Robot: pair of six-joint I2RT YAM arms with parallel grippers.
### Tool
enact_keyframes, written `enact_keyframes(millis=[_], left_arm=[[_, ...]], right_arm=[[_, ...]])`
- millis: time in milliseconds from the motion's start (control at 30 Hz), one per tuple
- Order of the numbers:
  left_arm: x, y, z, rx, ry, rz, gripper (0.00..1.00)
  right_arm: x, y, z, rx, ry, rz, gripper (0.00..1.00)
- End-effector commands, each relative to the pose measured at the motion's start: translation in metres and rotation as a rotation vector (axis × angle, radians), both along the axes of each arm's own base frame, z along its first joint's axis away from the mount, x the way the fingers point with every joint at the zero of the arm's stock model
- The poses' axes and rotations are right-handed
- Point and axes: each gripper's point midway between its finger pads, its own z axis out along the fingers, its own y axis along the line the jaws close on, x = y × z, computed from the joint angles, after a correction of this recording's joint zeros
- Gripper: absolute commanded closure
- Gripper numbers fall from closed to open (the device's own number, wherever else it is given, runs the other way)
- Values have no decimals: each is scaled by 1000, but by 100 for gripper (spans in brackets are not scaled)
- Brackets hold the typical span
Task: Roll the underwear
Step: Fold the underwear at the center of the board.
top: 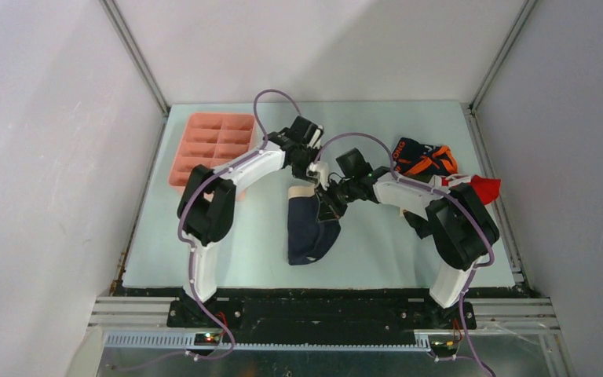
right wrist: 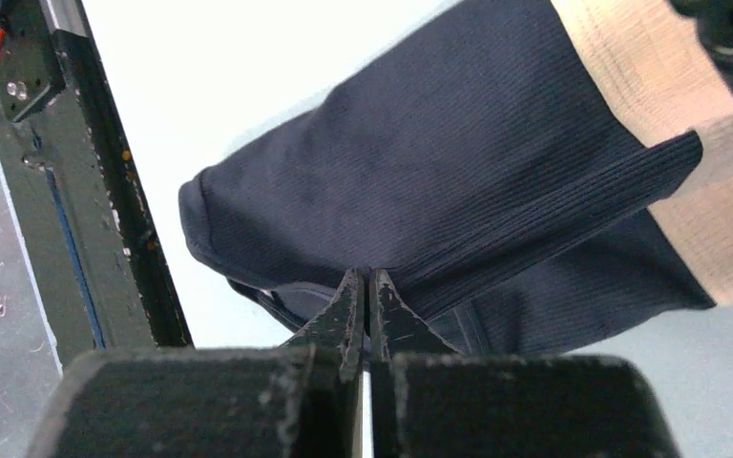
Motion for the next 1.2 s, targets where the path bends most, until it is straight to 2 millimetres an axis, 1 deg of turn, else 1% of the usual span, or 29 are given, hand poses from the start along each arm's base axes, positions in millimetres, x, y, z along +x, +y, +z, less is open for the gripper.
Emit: enact_keyframes(millis=[0,233,333,500,567,667,767,867,967,1167], left_arm=[[23,-11,19,-17,-102,2,100],[25,-13,19,-6,-116,4,100],[25,-14,26,-7,-131,5,100],[22,-17,33,-16,-138,1,100],[18,-18,31,-16,-130,-8,100],[14,-21,21,-9,-112,-22,100],[13,-25,13,-2,-101,-31,100],[13,-31,9,-2,-102,-40,100],[16,-37,7,2,-110,-44,100],[25,-43,2,25,-140,-42,100]], right_arm=[[-6,-11,6,-12,-2,-19,100],[5,-24,5,-19,20,-90,100],[8,-27,8,-17,19,-108,100],[11,-34,5,-34,31,-136,100],[10,-36,1,-48,41,-139,100],[12,-39,-4,-70,43,-150,100],[13,-42,-7,-81,42,-154,100],[13,-46,-10,-100,44,-160,100],[15,-50,-16,-117,47,-184,100],[27,-55,-22,-130,63,-262,98]])
